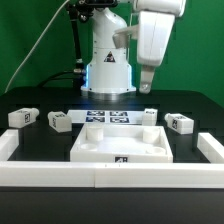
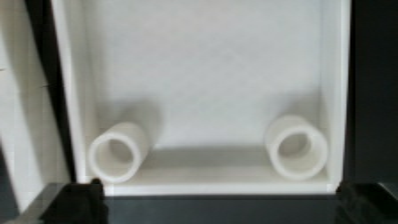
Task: Assemble one leg
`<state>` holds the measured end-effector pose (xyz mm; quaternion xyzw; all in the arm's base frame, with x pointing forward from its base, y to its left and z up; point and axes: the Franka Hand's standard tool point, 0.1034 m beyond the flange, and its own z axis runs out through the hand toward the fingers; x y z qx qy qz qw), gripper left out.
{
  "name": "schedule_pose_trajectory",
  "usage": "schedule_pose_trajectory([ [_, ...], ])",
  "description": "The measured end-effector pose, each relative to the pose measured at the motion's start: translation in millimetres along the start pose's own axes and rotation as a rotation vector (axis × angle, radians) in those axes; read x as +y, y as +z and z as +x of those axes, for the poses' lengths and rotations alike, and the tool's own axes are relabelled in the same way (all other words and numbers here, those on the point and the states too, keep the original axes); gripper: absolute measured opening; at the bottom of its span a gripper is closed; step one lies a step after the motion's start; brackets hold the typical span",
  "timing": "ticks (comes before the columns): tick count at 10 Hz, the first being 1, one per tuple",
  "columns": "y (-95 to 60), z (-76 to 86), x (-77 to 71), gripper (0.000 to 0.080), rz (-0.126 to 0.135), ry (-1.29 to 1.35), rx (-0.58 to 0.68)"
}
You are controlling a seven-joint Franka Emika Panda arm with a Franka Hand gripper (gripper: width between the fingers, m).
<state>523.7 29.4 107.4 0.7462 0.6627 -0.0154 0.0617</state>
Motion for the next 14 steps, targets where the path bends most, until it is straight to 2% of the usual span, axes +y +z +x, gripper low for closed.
schedule_pose_trajectory([
  [1,7.0,-1.1,-2.9,0.065,0.015,-0.011,-0.002],
  [5,6.6,-1.0,-3.0,0.065,0.014,-0.011,-0.002],
  [6,11.1,-2.4,-5.3,0.065,0.023,-0.024,-0.002],
  [8,26.6,2.2,-19.3,0.065,0.001,-0.029,0.032],
  [9,36.2,4.0,-26.6,0.065,0.005,-0.03,0.042],
  [11,56.4,1.8,-32.2,0.065,0.021,-0.021,0.054],
  [14,72.2,1.1,-40.1,0.065,0.044,-0.01,0.058],
])
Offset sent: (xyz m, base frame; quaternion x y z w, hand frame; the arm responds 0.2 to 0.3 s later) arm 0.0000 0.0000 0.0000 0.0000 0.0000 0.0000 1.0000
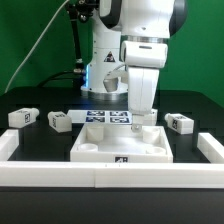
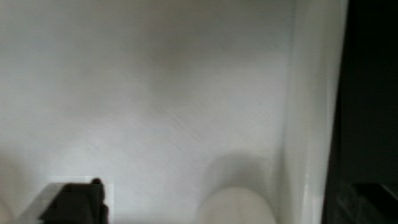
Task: Assemble one leg
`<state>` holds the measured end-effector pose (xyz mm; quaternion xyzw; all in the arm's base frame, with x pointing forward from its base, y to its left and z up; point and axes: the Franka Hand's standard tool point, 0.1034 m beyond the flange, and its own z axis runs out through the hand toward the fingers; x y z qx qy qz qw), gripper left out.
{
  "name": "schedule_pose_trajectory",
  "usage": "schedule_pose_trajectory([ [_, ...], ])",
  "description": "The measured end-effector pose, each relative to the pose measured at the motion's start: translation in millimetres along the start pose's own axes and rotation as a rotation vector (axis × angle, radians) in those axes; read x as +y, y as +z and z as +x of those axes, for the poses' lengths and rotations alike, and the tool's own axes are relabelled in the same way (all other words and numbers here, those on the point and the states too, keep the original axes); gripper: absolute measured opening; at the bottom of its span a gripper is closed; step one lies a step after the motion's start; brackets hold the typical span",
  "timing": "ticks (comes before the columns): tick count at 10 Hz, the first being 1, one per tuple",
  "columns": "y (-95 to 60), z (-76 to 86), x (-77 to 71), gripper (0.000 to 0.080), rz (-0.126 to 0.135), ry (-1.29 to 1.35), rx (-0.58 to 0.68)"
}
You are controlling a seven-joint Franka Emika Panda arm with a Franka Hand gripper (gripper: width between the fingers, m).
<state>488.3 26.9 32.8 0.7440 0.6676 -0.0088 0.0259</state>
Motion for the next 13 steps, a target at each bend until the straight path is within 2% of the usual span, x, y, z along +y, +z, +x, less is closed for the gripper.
schedule_pose_trajectory([
  [2,-3.5,2.7,0.5,0.065,-0.002,0.009,-0.003],
  [5,-0.8,1.7,-1.1,0.065,0.003,0.01,-0.003],
  [8,8.7,-2.3,-17.1,0.065,0.02,0.014,0.002],
  [12,20.0,-1.2,-23.5,0.065,0.035,0.015,0.006],
  [13,20.1,-1.5,-23.5,0.0537,0.035,0.015,0.006],
])
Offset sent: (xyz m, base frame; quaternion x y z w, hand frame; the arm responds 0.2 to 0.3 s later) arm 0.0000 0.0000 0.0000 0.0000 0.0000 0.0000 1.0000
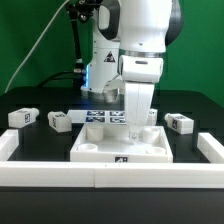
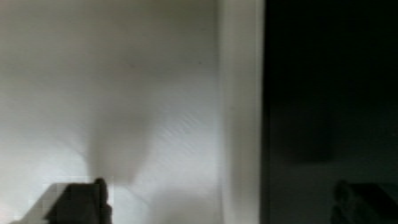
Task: Assemble one leg
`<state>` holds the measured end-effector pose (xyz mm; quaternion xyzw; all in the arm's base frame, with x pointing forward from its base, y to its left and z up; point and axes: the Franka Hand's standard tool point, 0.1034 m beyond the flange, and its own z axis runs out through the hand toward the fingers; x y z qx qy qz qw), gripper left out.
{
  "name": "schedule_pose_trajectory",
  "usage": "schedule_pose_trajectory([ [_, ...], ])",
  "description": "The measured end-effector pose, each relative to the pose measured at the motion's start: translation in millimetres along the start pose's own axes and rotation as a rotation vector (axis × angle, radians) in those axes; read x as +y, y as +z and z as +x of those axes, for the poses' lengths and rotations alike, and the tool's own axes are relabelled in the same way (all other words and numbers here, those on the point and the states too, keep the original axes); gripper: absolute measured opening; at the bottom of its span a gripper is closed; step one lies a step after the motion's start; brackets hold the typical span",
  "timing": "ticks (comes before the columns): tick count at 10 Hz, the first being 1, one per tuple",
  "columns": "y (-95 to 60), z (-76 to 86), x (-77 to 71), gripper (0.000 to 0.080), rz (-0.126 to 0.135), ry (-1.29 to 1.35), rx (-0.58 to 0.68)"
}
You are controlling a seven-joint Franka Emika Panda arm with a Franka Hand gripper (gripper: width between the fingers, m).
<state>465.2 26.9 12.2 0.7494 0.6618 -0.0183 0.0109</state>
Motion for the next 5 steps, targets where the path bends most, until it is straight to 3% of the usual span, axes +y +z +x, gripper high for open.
schedule_pose_trajectory([
  [1,0.1,0.0,-0.2,0.0537,0.0,0.0,0.0],
  [2,0.1,0.0,-0.2,0.0338,0.0,0.0,0.0],
  [3,0.1,0.0,-0.2,0.0338,0.0,0.0,0.0],
  [4,0.2,0.0,-0.4,0.0144,0.001,0.0,0.0],
  [5,0.2,-0.1,-0.4,0.0144,0.001,0.0,0.0],
])
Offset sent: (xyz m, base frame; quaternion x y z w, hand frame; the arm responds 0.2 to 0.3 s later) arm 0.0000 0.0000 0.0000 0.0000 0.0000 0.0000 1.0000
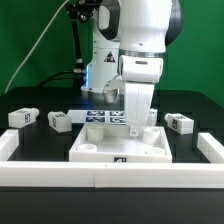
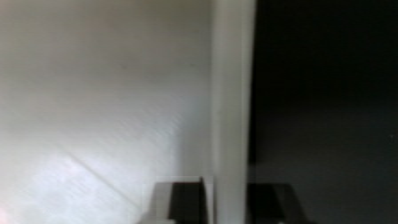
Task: Assemble one leg
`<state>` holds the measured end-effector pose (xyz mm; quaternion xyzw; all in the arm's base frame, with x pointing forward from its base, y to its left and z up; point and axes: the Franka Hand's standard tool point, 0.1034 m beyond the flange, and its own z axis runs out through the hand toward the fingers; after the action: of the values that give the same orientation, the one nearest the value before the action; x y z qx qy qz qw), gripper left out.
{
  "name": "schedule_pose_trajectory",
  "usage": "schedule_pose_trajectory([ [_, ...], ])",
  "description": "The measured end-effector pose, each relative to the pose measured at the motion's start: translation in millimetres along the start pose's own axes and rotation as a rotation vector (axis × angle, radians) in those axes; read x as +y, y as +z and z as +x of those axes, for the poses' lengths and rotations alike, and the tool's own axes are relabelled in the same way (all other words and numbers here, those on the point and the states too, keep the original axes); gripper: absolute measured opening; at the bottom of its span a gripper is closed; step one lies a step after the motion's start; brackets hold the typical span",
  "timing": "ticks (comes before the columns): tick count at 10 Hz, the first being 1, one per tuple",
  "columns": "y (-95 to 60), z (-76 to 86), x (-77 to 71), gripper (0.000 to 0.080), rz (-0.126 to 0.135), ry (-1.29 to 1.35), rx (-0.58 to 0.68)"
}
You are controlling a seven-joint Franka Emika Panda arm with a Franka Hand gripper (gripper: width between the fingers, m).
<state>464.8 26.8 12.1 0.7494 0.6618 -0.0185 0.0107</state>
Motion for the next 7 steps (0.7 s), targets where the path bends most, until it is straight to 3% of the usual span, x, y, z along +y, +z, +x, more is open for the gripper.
schedule_pose_trajectory([
  [1,0.0,0.0,0.0,0.0058,0.0,0.0,0.0],
  [7,0.0,-0.3,0.2,0.0058,0.001,-0.015,-0.001],
])
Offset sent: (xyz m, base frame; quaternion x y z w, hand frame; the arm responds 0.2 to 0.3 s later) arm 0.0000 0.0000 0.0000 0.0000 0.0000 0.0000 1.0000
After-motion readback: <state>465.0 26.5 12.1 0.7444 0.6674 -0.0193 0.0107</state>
